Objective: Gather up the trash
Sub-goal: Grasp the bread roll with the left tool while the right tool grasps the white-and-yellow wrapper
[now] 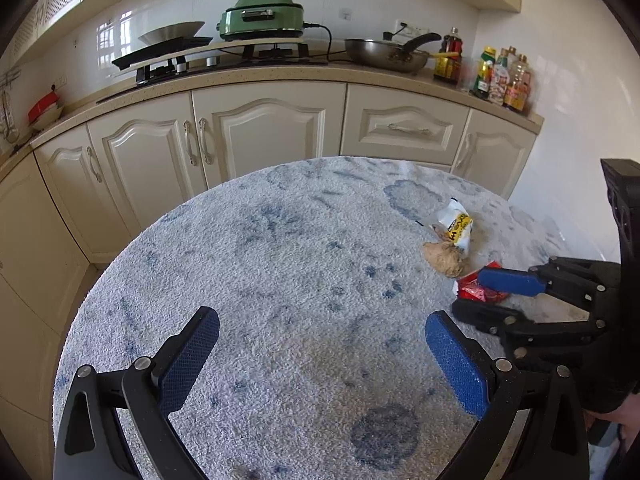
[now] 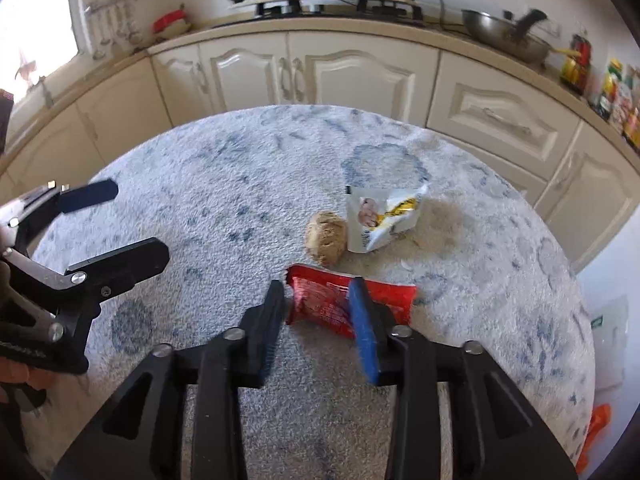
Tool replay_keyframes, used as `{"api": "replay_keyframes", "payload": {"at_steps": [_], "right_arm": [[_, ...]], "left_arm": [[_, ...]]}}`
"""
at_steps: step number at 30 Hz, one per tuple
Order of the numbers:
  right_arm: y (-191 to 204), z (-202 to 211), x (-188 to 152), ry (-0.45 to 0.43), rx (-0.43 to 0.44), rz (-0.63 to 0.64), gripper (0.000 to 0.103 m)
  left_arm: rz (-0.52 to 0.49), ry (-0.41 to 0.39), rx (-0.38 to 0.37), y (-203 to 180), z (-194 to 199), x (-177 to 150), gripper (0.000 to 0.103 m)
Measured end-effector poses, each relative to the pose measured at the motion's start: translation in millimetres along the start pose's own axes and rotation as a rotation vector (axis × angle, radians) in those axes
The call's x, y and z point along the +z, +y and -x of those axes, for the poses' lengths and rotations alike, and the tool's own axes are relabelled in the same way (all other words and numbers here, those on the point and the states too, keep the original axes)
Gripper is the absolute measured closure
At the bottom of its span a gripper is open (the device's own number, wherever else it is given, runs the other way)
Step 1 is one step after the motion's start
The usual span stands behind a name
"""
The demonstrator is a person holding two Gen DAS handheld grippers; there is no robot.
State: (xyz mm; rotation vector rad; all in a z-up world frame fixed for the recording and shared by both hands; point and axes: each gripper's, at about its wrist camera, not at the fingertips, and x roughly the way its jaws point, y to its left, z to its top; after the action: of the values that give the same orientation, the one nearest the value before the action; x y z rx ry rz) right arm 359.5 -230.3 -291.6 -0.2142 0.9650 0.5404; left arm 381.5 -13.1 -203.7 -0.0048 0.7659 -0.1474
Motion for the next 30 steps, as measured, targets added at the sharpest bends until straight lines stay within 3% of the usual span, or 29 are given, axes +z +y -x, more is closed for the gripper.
{"api": "replay_keyframes", "payload": {"at_steps": [6,9,21,23,25,28,30], "right_arm": [[-7.9,3.1,1.2,-0.026,0.010,-0.037,0.051],[-15.7,6.6,3.3,-0.047,0.009,-0.063,0.038],[-51.9,-4.6,33.4,-0.082,0.047,-0.241,0.038],[-60.9,-11.0,38.2,-0.075,0.043,-0.278,0.041],[-63.3,-23.8,42.0,-0.037,0.022,-0.265,0.064],[-51.2,-31.2,44.9,-0.005,-0.062,-0.155,0.084],[-51.1,-27.5,43.7,-0.007,-0.044,-0.150,0.086]], "left_arm": [[-0.010,0.003,0.009,0.1,-0.2,0.9,0.001],[-0.014,0.006,0.008,-0.4,-0.6,2.8,0.001],[-0.055,0.005,0.011,-6.9,-3.8,16.1,0.001],[-0.056,0.012,0.013,-8.7,-6.7,17.2,0.001],[-0.064,0.016,0.011,-12.0,-9.1,19.8,0.001],[-0.083,0.018,0.009,-18.3,-12.4,23.7,0.001],[-0.093,0.019,0.009,-22.9,-15.2,27.4,0.001]]}}
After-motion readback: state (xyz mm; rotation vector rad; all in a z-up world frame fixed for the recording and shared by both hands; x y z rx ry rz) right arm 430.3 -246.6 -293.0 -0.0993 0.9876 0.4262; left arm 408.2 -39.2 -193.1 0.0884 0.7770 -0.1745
